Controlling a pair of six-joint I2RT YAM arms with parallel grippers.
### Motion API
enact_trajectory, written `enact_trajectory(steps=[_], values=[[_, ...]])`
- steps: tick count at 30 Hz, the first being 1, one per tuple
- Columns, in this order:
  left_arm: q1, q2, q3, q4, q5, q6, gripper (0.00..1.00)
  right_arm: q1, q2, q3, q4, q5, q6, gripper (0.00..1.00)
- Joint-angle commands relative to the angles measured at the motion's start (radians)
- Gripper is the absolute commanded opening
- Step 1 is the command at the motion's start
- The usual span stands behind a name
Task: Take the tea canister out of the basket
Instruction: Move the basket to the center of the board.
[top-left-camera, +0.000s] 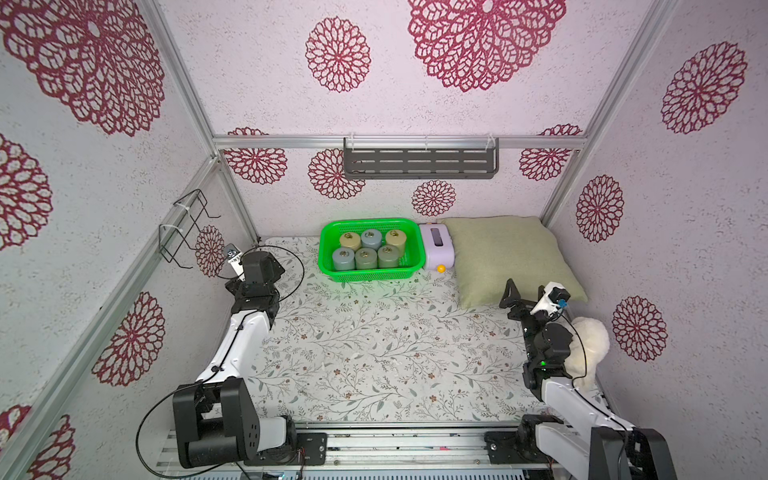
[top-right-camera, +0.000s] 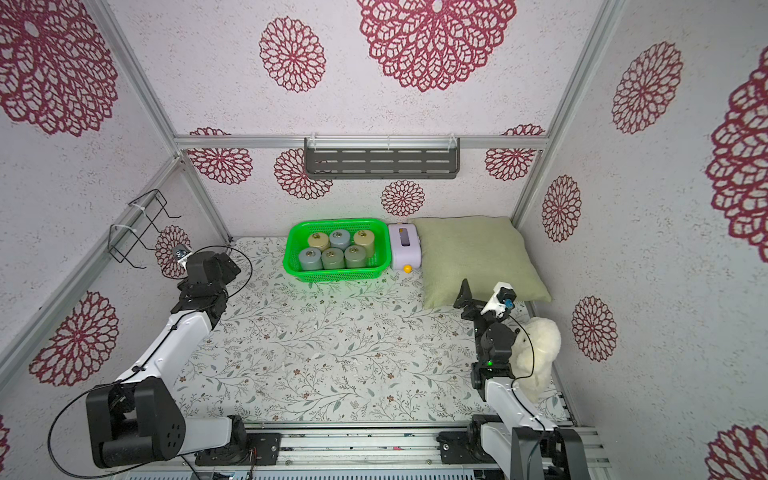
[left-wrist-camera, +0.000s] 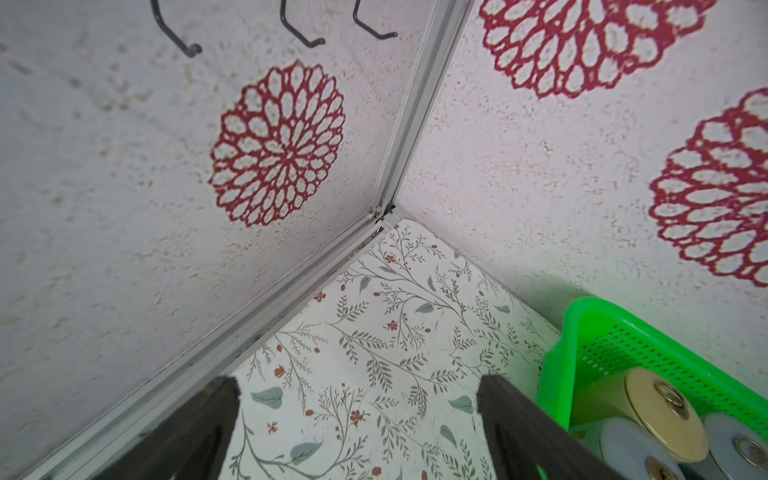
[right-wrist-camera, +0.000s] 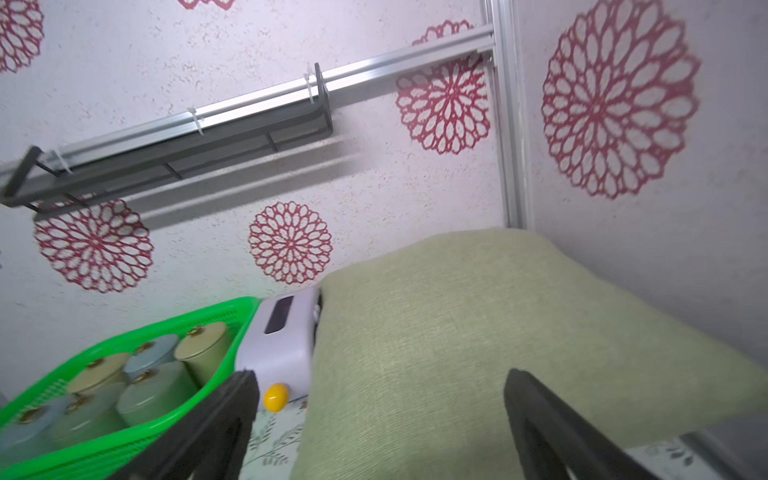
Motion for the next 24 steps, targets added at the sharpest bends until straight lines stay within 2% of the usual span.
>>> enact_trajectory(steps=[1, 4, 6, 11, 16, 18, 22, 24], values=[[0.008, -0.002, 0.008, -0.133, 0.075, -0.064, 0.97, -0.009, 0.006, 0.084, -0.199, -0.126, 0.217, 0.99], [0.008, -0.017, 0.005, -0.101, 0.178, -0.059, 0.97, -0.004, 0.062, 0.183, -0.267, -0.321, 0.207, 0.99], [0.007, -0.014, 0.017, -0.084, 0.263, -0.06, 0.97, 0.017, 0.105, 0.255, -0.348, -0.347, 0.178, 0.99], [-0.001, 0.061, 0.087, -0.113, 0.411, -0.077, 0.97, 0.148, 0.207, 0.427, -0.574, -0.264, 0.034, 0.99], [-0.022, 0.157, 0.144, -0.127, 0.465, -0.044, 0.97, 0.253, 0.33, 0.544, -0.689, -0.19, -0.019, 0.99], [-0.027, 0.201, 0.175, -0.146, 0.49, -0.017, 0.97, 0.279, 0.374, 0.587, -0.74, -0.145, -0.011, 0.99], [-0.032, 0.306, 0.263, -0.213, 0.542, 0.028, 0.97, 0.285, 0.444, 0.651, -0.797, -0.179, -0.024, 0.99], [-0.032, 0.339, 0.293, -0.237, 0.555, 0.04, 0.97, 0.286, 0.456, 0.677, -0.819, -0.095, 0.084, 0.99]])
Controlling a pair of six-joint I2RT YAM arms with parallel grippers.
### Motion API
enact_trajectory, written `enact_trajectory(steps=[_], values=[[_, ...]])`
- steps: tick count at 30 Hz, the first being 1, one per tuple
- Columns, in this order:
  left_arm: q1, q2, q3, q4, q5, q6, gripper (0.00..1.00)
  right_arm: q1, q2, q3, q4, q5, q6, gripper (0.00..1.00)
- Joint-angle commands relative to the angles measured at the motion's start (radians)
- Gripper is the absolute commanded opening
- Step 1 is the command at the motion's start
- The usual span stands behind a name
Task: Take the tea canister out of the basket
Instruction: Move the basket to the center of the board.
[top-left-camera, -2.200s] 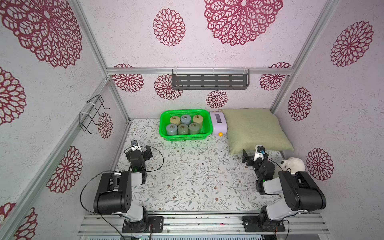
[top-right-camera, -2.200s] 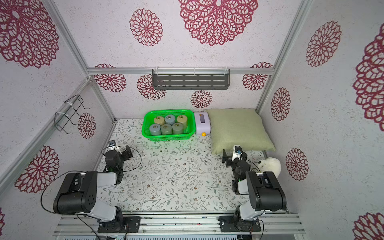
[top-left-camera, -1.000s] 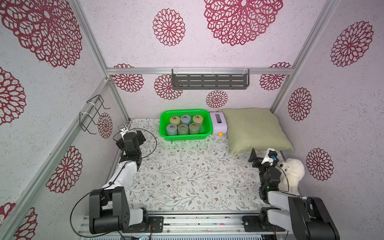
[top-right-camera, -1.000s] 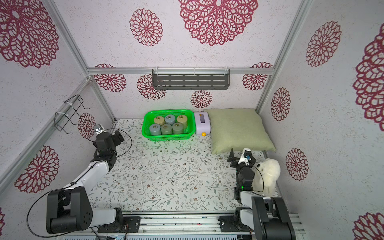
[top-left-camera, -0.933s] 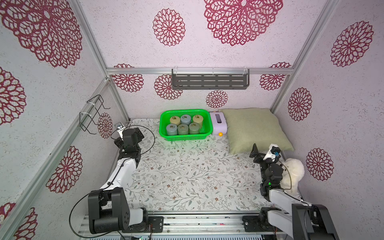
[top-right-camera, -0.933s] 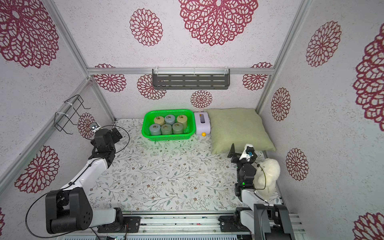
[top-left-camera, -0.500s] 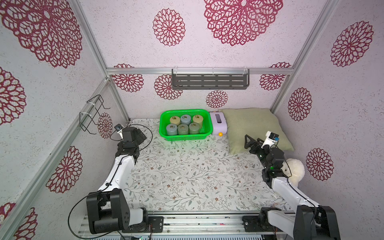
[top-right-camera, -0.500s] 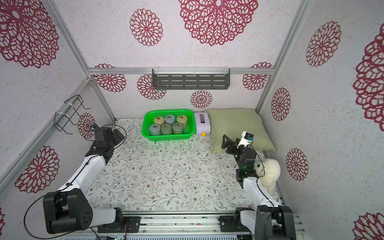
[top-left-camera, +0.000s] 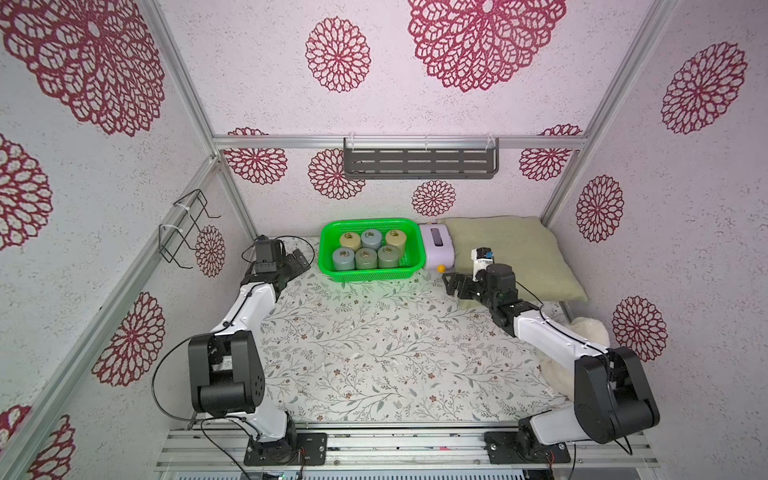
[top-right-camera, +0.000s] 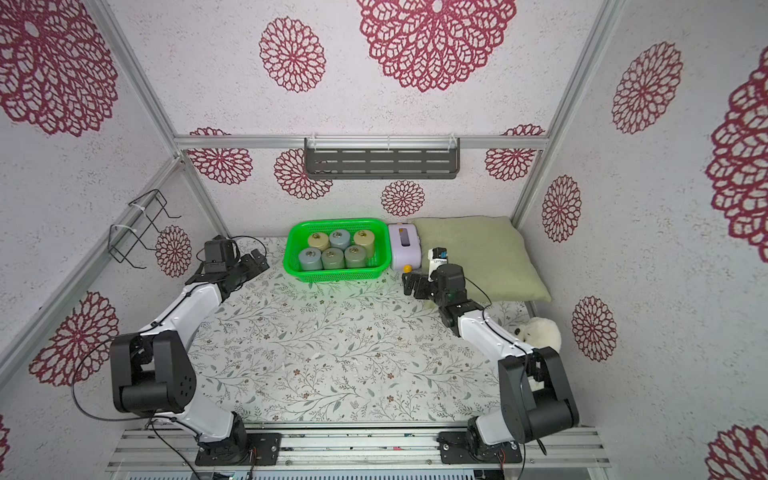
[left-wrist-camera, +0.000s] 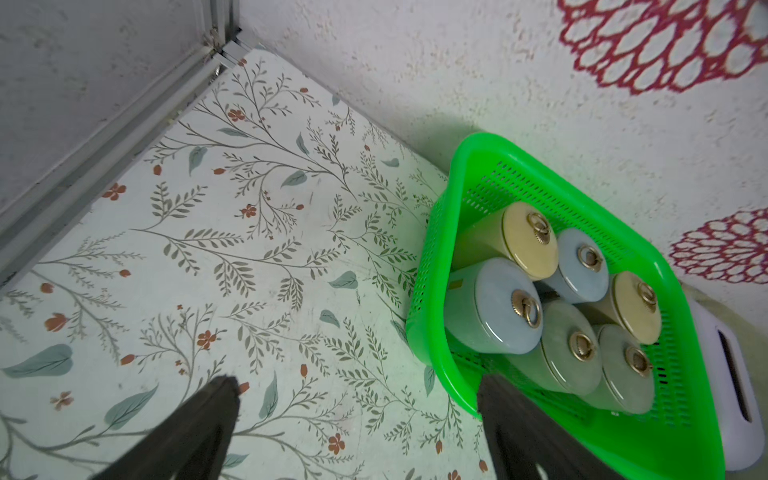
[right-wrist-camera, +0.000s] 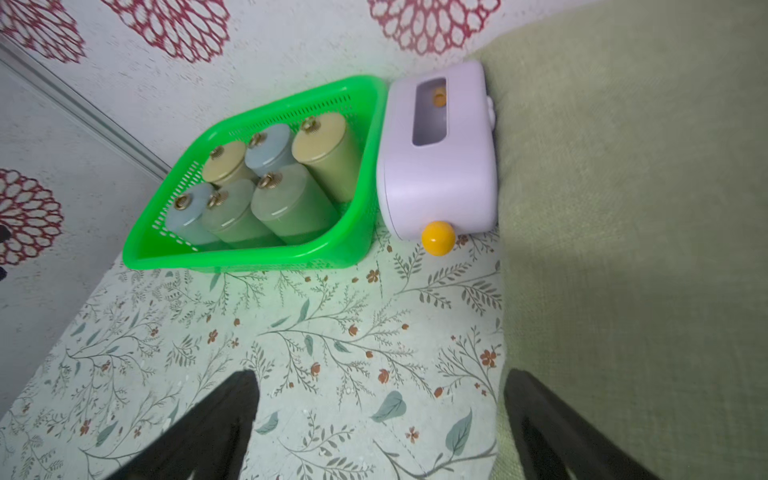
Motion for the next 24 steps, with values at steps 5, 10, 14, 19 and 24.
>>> enact_trajectory(steps=[5, 10, 14, 19, 24], values=[[-0.007, 0.081, 0.079, -0.055, 0.084, 0.068, 0.97, -0.003, -0.078, -0.08, 0.173, -0.111, 0.111, 0.99], [-0.033, 0.165, 0.203, -0.156, 0.081, 0.127, 0.97, 0.024, -0.082, -0.062, 0.067, -0.035, 0.076, 0.99], [-0.043, 0.253, 0.314, -0.238, 0.076, 0.158, 0.97, 0.085, -0.106, -0.083, 0.054, 0.044, 0.06, 0.99], [-0.076, 0.391, 0.474, -0.356, 0.089, 0.195, 0.87, 0.12, -0.111, -0.088, 0.043, 0.084, 0.055, 0.99], [-0.093, 0.488, 0.601, -0.418, 0.061, 0.214, 0.71, 0.138, -0.127, -0.11, 0.074, 0.097, 0.061, 0.99]])
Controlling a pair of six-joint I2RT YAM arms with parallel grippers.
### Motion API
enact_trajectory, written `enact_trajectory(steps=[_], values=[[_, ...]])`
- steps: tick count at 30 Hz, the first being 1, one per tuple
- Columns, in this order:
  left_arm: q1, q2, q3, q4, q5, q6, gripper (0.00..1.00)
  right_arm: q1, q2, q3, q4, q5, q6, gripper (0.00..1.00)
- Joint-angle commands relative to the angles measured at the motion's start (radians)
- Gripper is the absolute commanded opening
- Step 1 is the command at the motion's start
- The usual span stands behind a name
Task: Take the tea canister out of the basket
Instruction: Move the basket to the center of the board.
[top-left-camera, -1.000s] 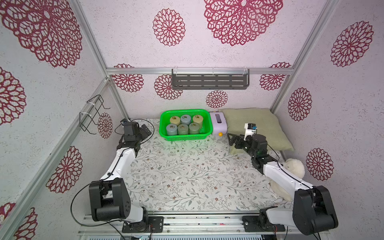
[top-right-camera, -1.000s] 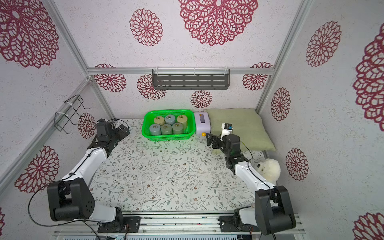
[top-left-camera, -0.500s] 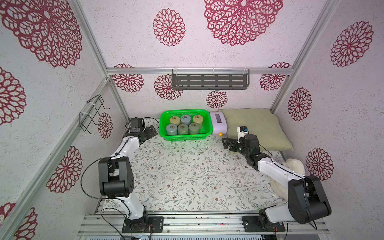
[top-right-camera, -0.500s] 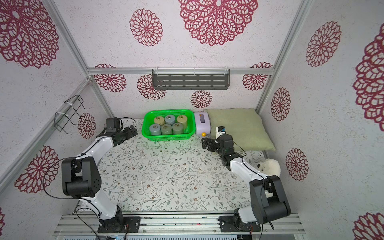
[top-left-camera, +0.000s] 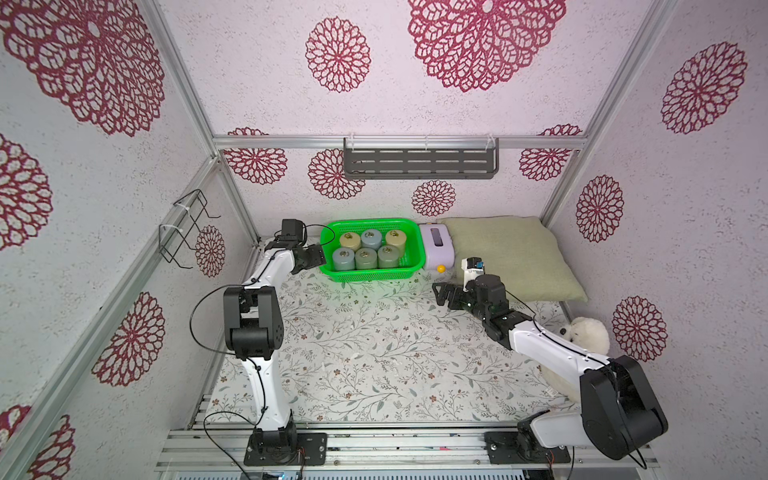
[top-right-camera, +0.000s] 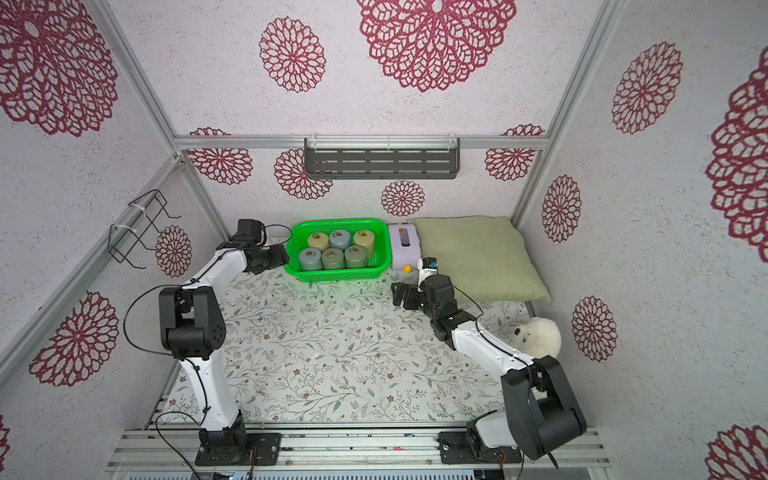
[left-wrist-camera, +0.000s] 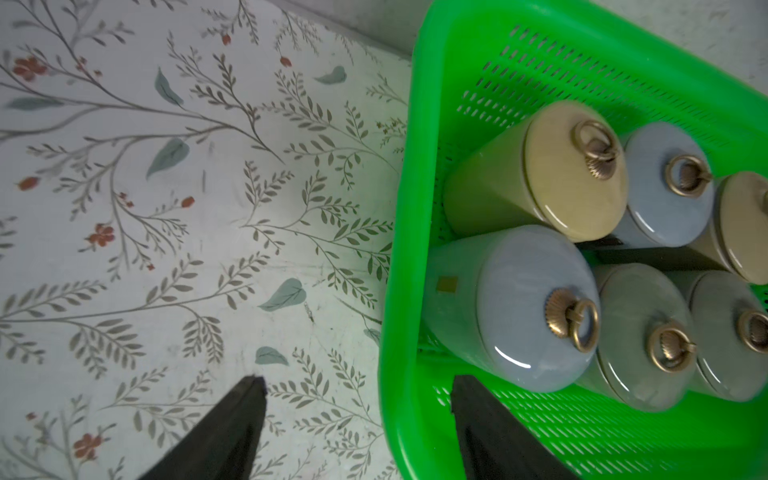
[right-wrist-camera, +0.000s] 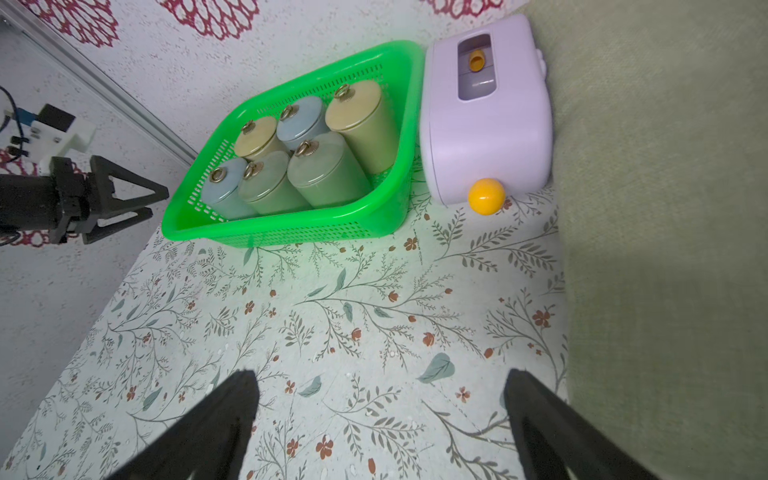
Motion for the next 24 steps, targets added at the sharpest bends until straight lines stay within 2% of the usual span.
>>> enact_trajectory(steps=[1, 6, 8, 10, 14, 18, 21, 24], values=[[-0.01, 0.063, 0.101, -0.095, -0.013, 0.034, 0.68, 0.011, -0.039, -0.002, 0.024, 0.037, -0.012, 0.99], [-0.01, 0.189, 0.267, -0.178, -0.018, 0.036, 0.58, 0.021, -0.056, -0.007, 0.028, 0.038, -0.012, 0.99], [-0.01, 0.23, 0.318, -0.199, -0.014, 0.033, 0.5, 0.021, -0.059, -0.011, 0.031, 0.044, -0.012, 0.99], [-0.011, 0.259, 0.354, -0.206, -0.011, 0.027, 0.5, 0.022, -0.057, -0.009, 0.029, 0.046, -0.012, 0.99], [-0.014, 0.283, 0.373, -0.187, -0.011, 0.02, 0.44, 0.021, -0.053, -0.009, 0.029, 0.047, -0.012, 0.99], [-0.02, 0.298, 0.376, -0.196, -0.015, 0.039, 0.29, 0.022, -0.051, -0.007, 0.027, 0.04, -0.01, 0.99], [-0.019, 0.285, 0.356, -0.208, -0.037, 0.064, 0.08, 0.024, -0.055, -0.007, 0.028, 0.036, -0.009, 0.99], [-0.017, 0.243, 0.3, -0.207, -0.063, 0.1, 0.0, 0.023, -0.062, -0.009, 0.028, 0.037, -0.007, 0.99]])
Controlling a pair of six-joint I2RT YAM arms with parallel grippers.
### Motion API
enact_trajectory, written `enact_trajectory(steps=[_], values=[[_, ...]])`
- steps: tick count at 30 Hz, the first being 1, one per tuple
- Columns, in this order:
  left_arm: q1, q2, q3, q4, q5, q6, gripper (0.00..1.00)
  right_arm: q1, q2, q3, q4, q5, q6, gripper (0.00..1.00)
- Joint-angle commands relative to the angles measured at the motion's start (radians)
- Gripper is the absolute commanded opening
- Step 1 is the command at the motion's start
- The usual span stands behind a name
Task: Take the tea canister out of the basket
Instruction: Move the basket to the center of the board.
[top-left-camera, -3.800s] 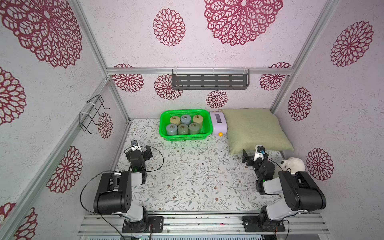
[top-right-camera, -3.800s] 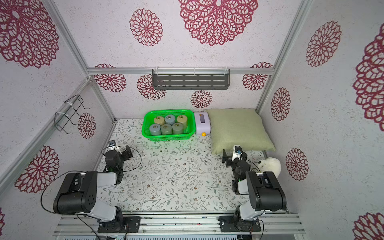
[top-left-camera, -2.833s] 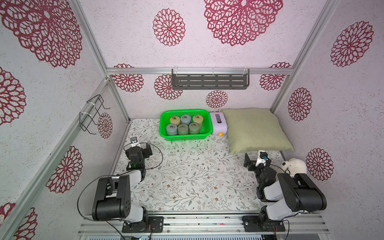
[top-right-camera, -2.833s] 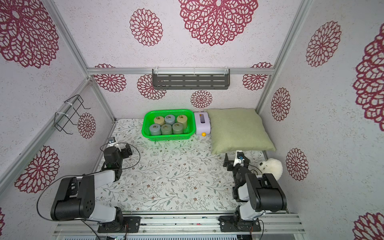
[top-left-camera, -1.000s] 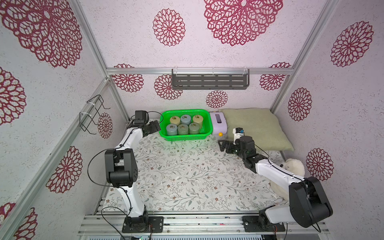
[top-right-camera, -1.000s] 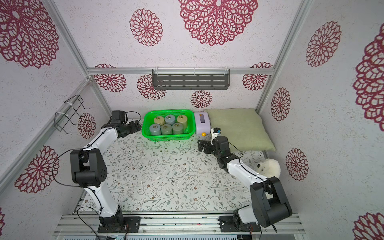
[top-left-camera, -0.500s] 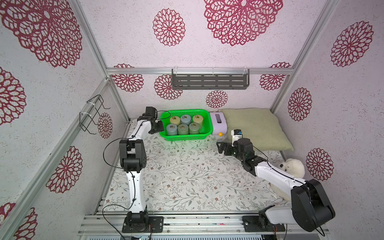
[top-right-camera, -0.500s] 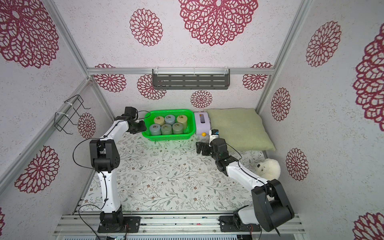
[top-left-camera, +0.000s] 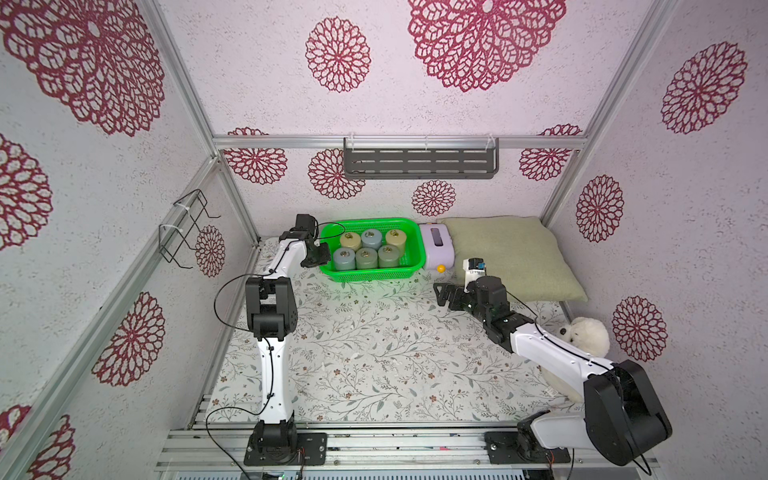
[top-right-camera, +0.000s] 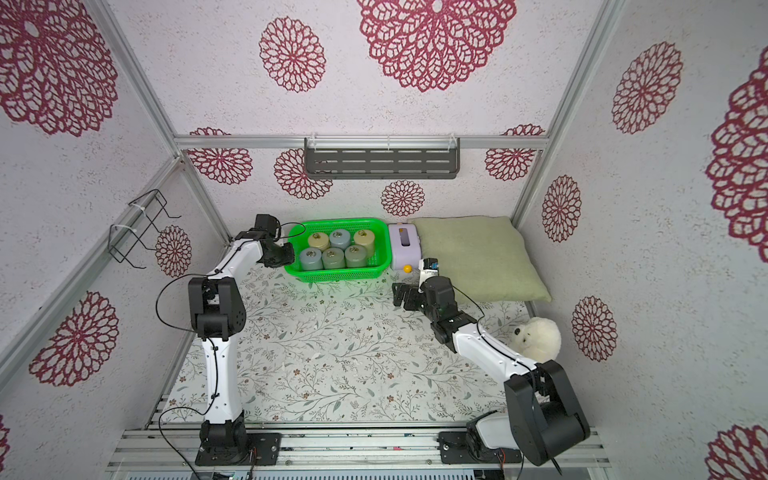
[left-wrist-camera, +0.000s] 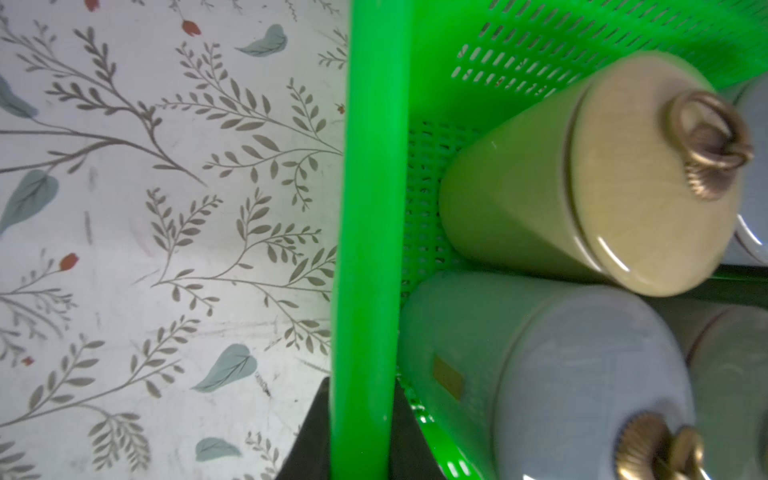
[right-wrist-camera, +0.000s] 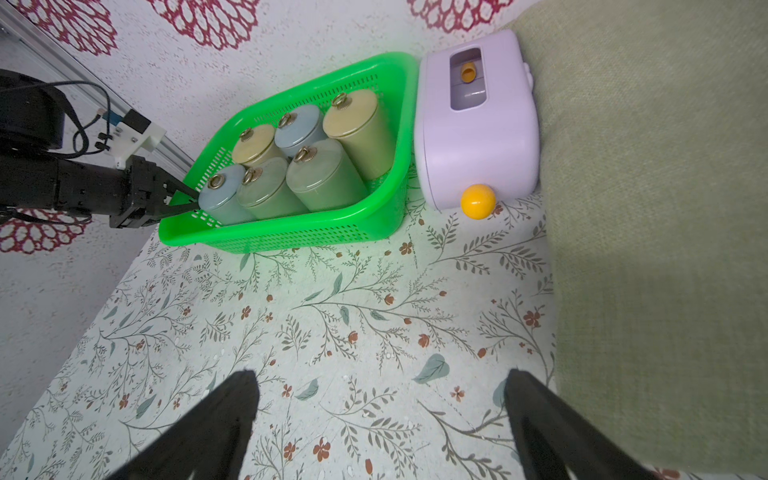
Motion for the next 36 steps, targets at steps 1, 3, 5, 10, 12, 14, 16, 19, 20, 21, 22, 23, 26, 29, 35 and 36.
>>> enact_trajectory(steps=[1, 3, 5, 10, 12, 14, 16, 19, 20, 21, 22, 23, 26, 29, 35, 36], values=[[0.009, -0.043, -0.071, -0.032, -0.077, 0.049, 0.0, 0.008, -0.04, -0.001, 0.025, 0.006, -0.006, 0.99], [0.012, -0.078, -0.114, -0.032, -0.082, 0.071, 0.0, 0.009, -0.042, -0.001, 0.027, -0.003, -0.005, 0.99], [0.015, -0.119, -0.162, -0.029, -0.082, 0.082, 0.0, 0.009, -0.046, -0.003, 0.028, -0.004, -0.003, 0.99], [0.025, -0.242, -0.333, 0.006, -0.066, 0.11, 0.0, 0.012, -0.054, -0.009, 0.039, -0.011, 0.003, 0.99], [0.028, -0.28, -0.384, -0.001, -0.064, 0.117, 0.0, 0.011, -0.057, -0.009, 0.038, -0.011, 0.004, 0.99], [0.03, -0.323, -0.437, -0.006, -0.046, 0.128, 0.0, 0.012, -0.06, -0.01, 0.036, -0.004, 0.004, 0.99], [0.03, -0.375, -0.508, 0.0, -0.03, 0.139, 0.0, 0.013, -0.067, -0.012, 0.036, -0.007, 0.007, 0.99], [0.031, -0.471, -0.607, 0.026, -0.022, 0.143, 0.0, 0.013, -0.076, -0.016, 0.039, -0.009, 0.01, 0.99], [0.03, -0.497, -0.643, 0.034, -0.018, 0.141, 0.0, 0.014, -0.079, -0.017, 0.04, -0.005, 0.012, 0.99], [0.029, -0.52, -0.676, 0.041, -0.01, 0.137, 0.0, 0.014, -0.082, -0.019, 0.041, -0.001, 0.012, 0.99], [0.029, -0.541, -0.702, 0.049, -0.001, 0.132, 0.0, 0.014, -0.085, -0.02, 0.041, 0.004, 0.013, 0.99], [0.025, -0.565, -0.733, 0.058, 0.005, 0.128, 0.0, 0.014, -0.086, -0.021, 0.041, 0.006, 0.013, 0.99], [-0.003, -0.619, -0.796, 0.067, 0.004, 0.131, 0.0, 0.014, -0.091, -0.022, 0.042, 0.006, 0.017, 0.99], [-0.045, -0.664, -0.826, 0.051, -0.019, 0.139, 0.0, 0.013, -0.102, -0.026, 0.042, 0.012, 0.017, 0.99], [-0.129, -0.756, -0.875, 0.06, -0.03, 0.098, 0.0, 0.013, -0.124, -0.032, 0.044, 0.028, 0.02, 0.99], [-0.151, -0.761, -0.881, 0.061, -0.033, 0.091, 0.0, 0.013, -0.126, -0.032, 0.043, 0.027, 0.021, 0.99]])
